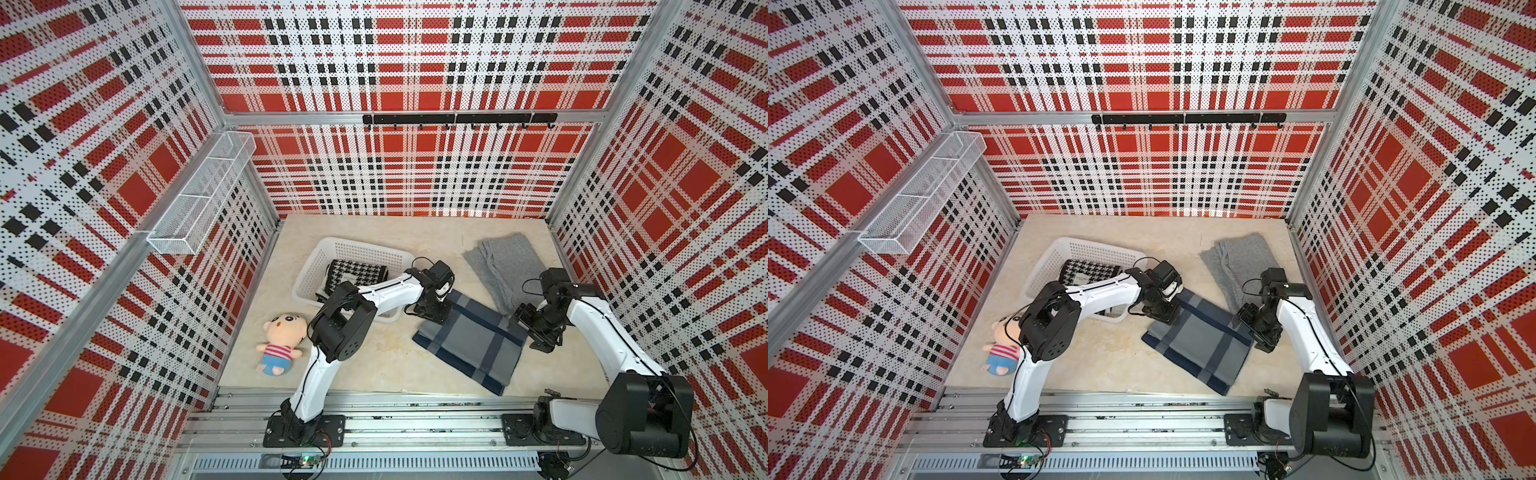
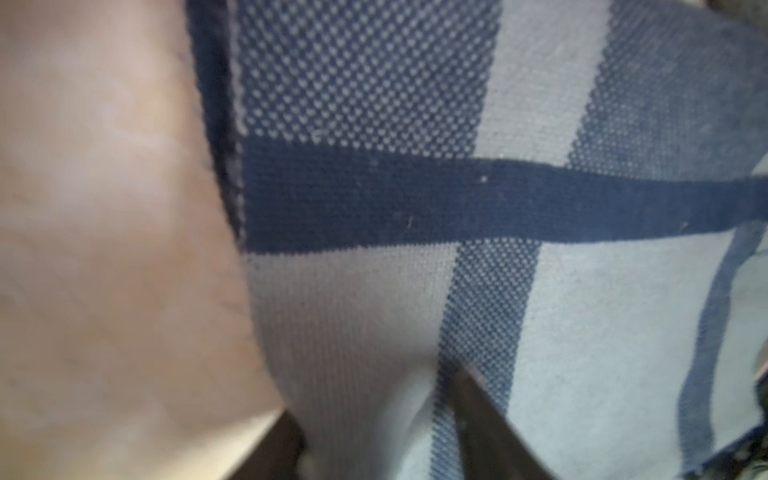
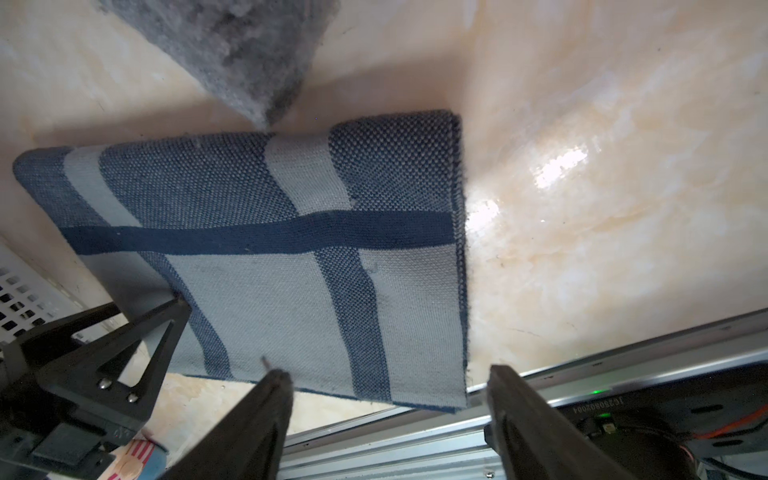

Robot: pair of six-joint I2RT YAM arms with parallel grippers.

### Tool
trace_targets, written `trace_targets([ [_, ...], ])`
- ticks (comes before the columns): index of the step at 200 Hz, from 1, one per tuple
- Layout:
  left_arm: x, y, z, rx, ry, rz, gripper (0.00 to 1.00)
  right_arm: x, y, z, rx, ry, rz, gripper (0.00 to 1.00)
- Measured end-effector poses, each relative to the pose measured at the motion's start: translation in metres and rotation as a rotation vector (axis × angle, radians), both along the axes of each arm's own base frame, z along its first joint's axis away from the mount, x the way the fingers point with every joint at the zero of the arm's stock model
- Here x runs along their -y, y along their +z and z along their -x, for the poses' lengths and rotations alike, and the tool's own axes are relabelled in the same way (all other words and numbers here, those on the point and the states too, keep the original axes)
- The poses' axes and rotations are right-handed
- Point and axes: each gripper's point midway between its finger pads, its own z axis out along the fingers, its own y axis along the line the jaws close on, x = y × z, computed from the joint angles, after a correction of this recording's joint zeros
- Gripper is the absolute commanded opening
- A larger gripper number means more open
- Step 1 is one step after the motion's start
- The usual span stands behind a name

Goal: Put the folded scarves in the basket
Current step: Pick up the scarf at the center of the board.

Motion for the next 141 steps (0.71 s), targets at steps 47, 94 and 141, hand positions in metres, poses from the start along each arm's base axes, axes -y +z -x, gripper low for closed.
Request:
trace_targets([
  [47,0.002,-0.002,-0.001,0.009,0.032,-0.022,0.00,0.000,0.000,0.000,0.002,-0.001,-0.002,0.76],
  [94,-0.018,0.001,-0.029,0.019,0.156,-0.043,0.00,-0.006,-0.018,0.006,-0.028,0.000,-0.042,0.70],
  [141,-0.030,0.004,-0.045,0.030,0.206,-0.051,0.00,-0.017,-0.048,0.015,-0.065,0.001,-0.111,0.70],
])
